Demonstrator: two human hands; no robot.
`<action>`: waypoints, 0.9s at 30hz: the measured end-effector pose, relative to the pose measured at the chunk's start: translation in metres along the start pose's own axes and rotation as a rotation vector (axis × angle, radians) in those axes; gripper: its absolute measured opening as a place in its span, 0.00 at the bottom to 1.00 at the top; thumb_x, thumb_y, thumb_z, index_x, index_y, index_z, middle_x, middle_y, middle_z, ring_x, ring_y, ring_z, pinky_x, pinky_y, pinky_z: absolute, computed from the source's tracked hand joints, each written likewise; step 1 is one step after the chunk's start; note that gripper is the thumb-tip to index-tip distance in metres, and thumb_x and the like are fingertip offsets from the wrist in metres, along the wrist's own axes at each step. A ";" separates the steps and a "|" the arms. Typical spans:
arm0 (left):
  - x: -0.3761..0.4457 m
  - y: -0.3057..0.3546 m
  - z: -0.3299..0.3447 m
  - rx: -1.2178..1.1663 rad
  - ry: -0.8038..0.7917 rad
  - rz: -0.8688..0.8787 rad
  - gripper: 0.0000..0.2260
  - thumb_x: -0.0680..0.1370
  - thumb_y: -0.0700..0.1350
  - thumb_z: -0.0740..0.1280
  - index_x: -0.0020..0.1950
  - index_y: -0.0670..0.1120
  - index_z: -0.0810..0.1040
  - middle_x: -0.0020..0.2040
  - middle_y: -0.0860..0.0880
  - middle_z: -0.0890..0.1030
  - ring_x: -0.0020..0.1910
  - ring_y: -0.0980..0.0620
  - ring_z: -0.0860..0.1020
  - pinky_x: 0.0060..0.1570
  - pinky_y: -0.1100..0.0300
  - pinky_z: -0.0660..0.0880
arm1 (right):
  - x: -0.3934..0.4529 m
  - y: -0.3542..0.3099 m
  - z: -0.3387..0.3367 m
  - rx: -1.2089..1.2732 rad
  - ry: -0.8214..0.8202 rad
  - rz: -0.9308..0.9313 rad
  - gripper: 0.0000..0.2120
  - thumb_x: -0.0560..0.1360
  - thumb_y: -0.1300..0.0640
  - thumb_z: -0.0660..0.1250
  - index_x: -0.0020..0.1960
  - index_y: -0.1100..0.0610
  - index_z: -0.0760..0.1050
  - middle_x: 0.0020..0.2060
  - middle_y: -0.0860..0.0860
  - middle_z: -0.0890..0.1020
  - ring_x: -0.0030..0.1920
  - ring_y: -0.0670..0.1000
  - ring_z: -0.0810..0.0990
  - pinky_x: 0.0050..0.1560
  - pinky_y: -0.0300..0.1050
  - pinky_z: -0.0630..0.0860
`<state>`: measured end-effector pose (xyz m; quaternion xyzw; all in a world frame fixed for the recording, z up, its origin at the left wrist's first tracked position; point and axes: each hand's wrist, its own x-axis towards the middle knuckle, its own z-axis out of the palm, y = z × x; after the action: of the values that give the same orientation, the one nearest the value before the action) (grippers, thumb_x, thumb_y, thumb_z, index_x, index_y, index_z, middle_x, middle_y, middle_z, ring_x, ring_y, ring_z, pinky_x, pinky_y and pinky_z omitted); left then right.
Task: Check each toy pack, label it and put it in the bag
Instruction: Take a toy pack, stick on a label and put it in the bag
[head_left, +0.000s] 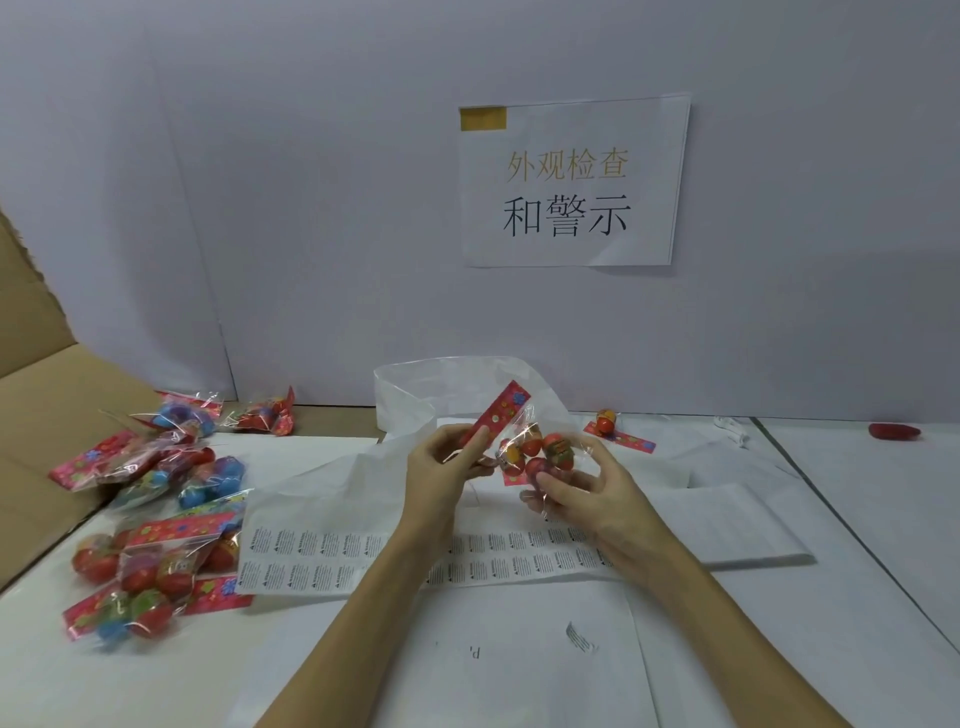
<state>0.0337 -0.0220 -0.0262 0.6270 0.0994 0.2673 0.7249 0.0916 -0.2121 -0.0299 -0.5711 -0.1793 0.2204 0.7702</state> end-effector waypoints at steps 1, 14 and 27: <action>0.001 0.000 -0.001 0.002 0.010 0.015 0.12 0.77 0.49 0.75 0.56 0.43 0.85 0.50 0.44 0.87 0.45 0.46 0.85 0.47 0.58 0.82 | 0.000 0.002 0.001 -0.014 0.000 0.009 0.27 0.72 0.60 0.80 0.67 0.47 0.75 0.52 0.57 0.88 0.52 0.64 0.87 0.52 0.50 0.85; -0.003 -0.006 0.010 0.030 -0.206 -0.103 0.26 0.75 0.51 0.78 0.69 0.52 0.73 0.57 0.44 0.86 0.52 0.46 0.87 0.54 0.52 0.83 | 0.001 0.005 0.007 -0.007 0.098 -0.022 0.22 0.77 0.49 0.73 0.69 0.53 0.74 0.57 0.59 0.86 0.56 0.59 0.87 0.60 0.61 0.82; -0.012 0.003 0.014 0.030 -0.339 0.116 0.16 0.83 0.54 0.68 0.70 0.54 0.80 0.67 0.48 0.82 0.67 0.46 0.80 0.68 0.47 0.76 | 0.001 0.004 0.004 -0.047 0.045 0.090 0.14 0.87 0.56 0.60 0.62 0.63 0.80 0.52 0.59 0.88 0.51 0.60 0.88 0.45 0.46 0.85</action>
<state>0.0296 -0.0400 -0.0231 0.6784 -0.0566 0.1976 0.7054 0.0898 -0.2070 -0.0323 -0.6015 -0.1412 0.2376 0.7495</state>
